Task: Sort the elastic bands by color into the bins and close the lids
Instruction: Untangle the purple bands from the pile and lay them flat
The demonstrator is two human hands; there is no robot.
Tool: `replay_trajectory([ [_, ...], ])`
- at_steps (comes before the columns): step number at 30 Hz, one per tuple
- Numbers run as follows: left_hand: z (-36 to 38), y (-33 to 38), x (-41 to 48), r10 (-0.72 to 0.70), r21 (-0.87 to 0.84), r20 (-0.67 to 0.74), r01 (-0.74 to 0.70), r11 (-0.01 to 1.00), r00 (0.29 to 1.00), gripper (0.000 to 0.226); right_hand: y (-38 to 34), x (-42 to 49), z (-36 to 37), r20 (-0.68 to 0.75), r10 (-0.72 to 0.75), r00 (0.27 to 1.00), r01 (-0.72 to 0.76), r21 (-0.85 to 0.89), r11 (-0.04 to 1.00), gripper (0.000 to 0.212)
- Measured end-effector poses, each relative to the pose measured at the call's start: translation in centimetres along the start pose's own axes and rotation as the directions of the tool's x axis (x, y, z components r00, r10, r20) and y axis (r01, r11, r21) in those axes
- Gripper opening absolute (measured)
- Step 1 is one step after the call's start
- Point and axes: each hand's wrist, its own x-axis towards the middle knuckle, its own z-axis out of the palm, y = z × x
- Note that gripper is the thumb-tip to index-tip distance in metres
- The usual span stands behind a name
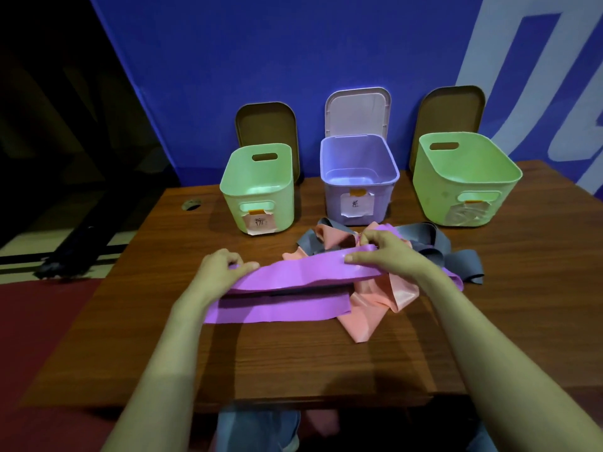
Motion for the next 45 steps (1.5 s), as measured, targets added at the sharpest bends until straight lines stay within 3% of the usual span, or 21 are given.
replay_trajectory([
  [2, 0.3, -0.6, -0.1, 0.046, -0.033, -0.035, -0.047, 0.998, 0.998, 0.028, -0.1, 0.1, 0.9, -0.028, -0.036, 0.999, 0.032, -0.127, 0.991, 0.044],
  [5, 0.5, -1.4, -0.4, 0.062, -0.093, -0.089, -0.071, 0.993, 0.994, 0.028, 0.2, 0.3, 1.3, -0.009, -0.022, 1.0, 0.019, -0.268, 0.963, 0.045],
  [8, 0.2, -2.1, -0.7, 0.066, -0.158, -0.105, -0.082, 0.984, 0.992, 0.026, 0.3, 0.3, 1.5, -0.022, 0.005, 1.0, -0.01, -0.244, 0.97, 0.05],
  [11, -0.1, -3.0, -0.9, 0.055, -0.226, -0.064, -0.068, 0.972, 0.996, 0.03, 0.2, 0.1, 2.0, -0.132, 0.0, 0.991, -0.017, -0.122, 0.992, 0.044],
  [13, -0.2, -3.6, -0.8, -0.009, -0.276, -0.066, -0.01, 0.961, 0.998, 0.036, 0.3, -0.1, 2.5, -0.144, 0.02, 0.989, -0.032, -0.087, 0.996, 0.037],
  [17, 0.1, -5.0, -0.5, -0.272, -0.423, -0.07, 0.218, 0.88, 0.96, 0.049, 0.1, -0.4, 3.7, -0.078, 0.066, 0.995, -0.07, -0.059, 0.996, 0.027],
  [21, -0.1, -6.4, -0.8, -0.368, -0.492, -0.115, 0.269, 0.828, 0.923, 0.033, -0.7, -0.2, 5.1, 0.048, 0.153, 0.987, -0.154, 0.013, 0.988, 0.021],
  [24, -0.3, -7.7, -0.6, -0.415, -0.48, -0.123, 0.312, 0.82, 0.901, 0.027, -1.1, 0.0, 6.4, 0.123, 0.195, 0.973, -0.182, -0.109, 0.977, 0.021],
  [30, 0.7, -8.5, -0.4, -0.409, -0.292, -0.138, 0.358, 0.887, 0.902, 0.021, -0.7, -0.1, 8.5, 0.034, 0.217, 0.976, -0.194, -0.332, 0.923, 0.025],
  [35, 0.6, -8.3, -0.3, -0.442, -0.222, -0.131, 0.408, 0.886, 0.888, 0.043, 0.2, -0.7, 9.0, 0.036, 0.183, 0.982, -0.156, -0.382, 0.911, 0.024],
  [39, 0.9, -8.1, -0.8, -0.444, -0.089, -0.086, 0.437, 0.895, 0.892, 0.047, 0.3, -0.8, 9.3, 0.025, 0.134, 0.991, -0.105, -0.488, 0.866, 0.027],
  [41, 1.6, -7.9, -1.5, -0.36, 0.04, -0.158, 0.371, 0.928, 0.919, 0.044, 0.4, -0.9, 9.5, 0.008, 0.05, 0.999, -0.037, -0.554, 0.832, 0.027],
  [43, 2.7, -7.3, -2.4, -0.169, 0.215, -0.286, 0.235, 0.948, 0.943, 0.042, 0.7, -1.2, 9.7, 0.029, -0.071, 0.997, 0.073, -0.636, 0.768, 0.026],
  [45, 4.4, -5.8, -3.4, 0.012, 0.27, -0.303, 0.073, 0.96, 0.953, 0.041, 1.1, -1.7, 10.0, 0.066, -0.18, 0.981, 0.172, -0.721, 0.672, 0.023],
])
